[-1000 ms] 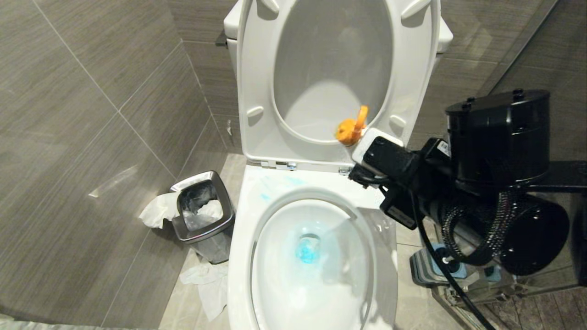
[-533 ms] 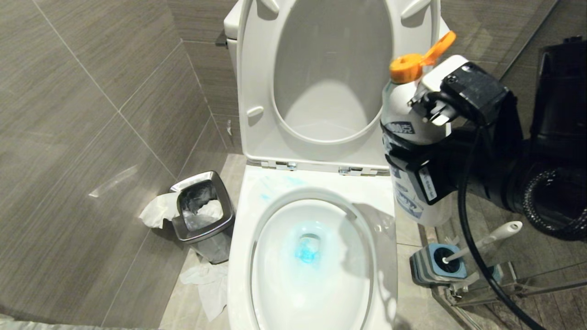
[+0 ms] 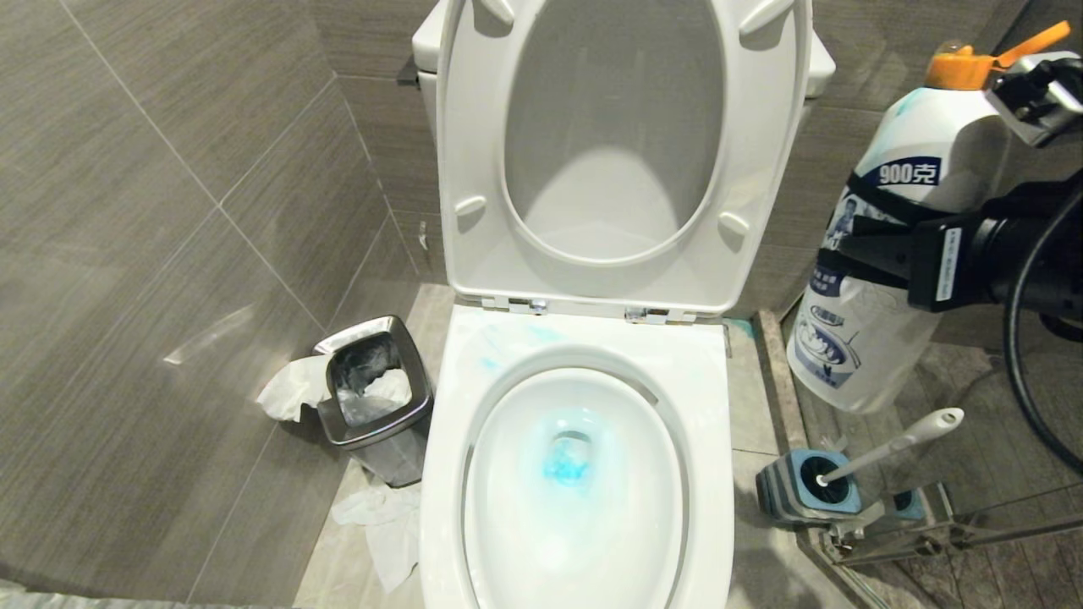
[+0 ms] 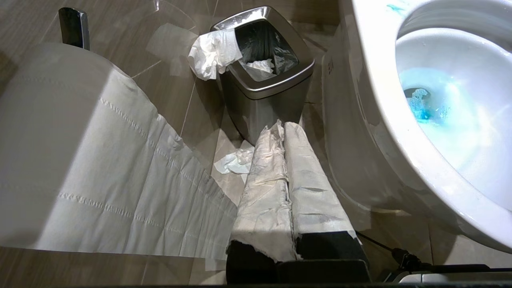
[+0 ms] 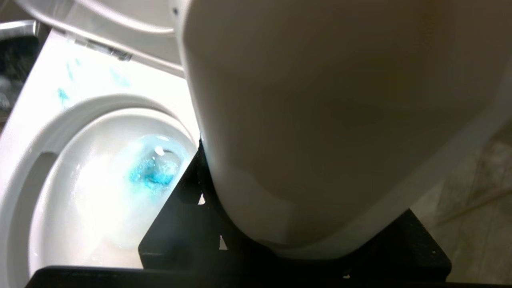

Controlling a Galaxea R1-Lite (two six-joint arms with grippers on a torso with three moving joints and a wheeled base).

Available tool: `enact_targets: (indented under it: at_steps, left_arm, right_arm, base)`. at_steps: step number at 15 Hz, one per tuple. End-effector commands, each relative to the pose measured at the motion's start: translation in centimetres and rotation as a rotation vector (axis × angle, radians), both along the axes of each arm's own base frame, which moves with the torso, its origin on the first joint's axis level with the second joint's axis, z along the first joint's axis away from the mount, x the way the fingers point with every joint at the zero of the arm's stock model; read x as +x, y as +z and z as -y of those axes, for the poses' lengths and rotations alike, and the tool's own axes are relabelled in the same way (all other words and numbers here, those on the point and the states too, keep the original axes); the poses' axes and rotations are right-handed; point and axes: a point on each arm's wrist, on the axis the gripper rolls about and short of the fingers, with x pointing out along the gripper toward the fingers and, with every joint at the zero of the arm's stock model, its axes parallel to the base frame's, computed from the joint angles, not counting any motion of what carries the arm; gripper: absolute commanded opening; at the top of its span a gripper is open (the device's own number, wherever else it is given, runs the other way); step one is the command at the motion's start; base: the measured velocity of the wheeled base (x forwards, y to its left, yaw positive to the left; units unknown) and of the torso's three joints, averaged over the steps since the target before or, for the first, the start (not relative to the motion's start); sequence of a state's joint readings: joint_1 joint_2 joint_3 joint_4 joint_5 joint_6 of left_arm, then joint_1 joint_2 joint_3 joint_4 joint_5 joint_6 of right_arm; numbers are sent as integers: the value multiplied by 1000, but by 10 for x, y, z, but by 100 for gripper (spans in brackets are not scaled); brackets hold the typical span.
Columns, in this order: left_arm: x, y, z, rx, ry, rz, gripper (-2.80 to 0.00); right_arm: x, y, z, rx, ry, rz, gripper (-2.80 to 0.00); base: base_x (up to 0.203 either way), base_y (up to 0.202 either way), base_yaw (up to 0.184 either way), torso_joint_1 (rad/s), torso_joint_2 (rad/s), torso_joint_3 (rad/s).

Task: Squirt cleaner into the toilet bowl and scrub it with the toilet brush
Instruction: Place the cleaning agent on the floor

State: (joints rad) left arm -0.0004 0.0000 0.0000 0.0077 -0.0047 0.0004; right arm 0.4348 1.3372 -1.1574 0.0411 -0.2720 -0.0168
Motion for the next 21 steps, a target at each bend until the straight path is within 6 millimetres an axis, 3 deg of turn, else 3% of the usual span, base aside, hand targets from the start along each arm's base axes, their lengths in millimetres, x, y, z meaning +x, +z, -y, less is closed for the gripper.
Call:
enact_targets:
  at_steps: [1, 4, 6, 14, 21]
  left_arm:
    - [0, 0, 0, 0, 1, -3, -280]
    - [0, 0, 0, 0, 1, -2, -280]
    - [0, -1, 0, 0, 1, -3, -280]
    - [0, -1, 0, 0, 1, -5, -280]
    - [0, 0, 0, 0, 1, -2, -280]
  right_arm:
    - [-5, 8, 34, 62, -45, 3, -280]
    - [1, 6, 75, 114, -75, -27, -280]
    - [24, -4, 93, 128, -99, -40, -280]
    - [25, -30, 97, 117, -104, -55, -280]
    - [53, -56, 99, 24, -83, 85, -280]
  base:
    - [0, 0, 0, 0, 0, 0]
    - [0, 0, 0, 0, 0, 0]
    - [0, 0, 0, 0, 0, 0]
    - [0, 0, 0, 0, 0, 0]
    - [0, 0, 0, 0, 0, 0]
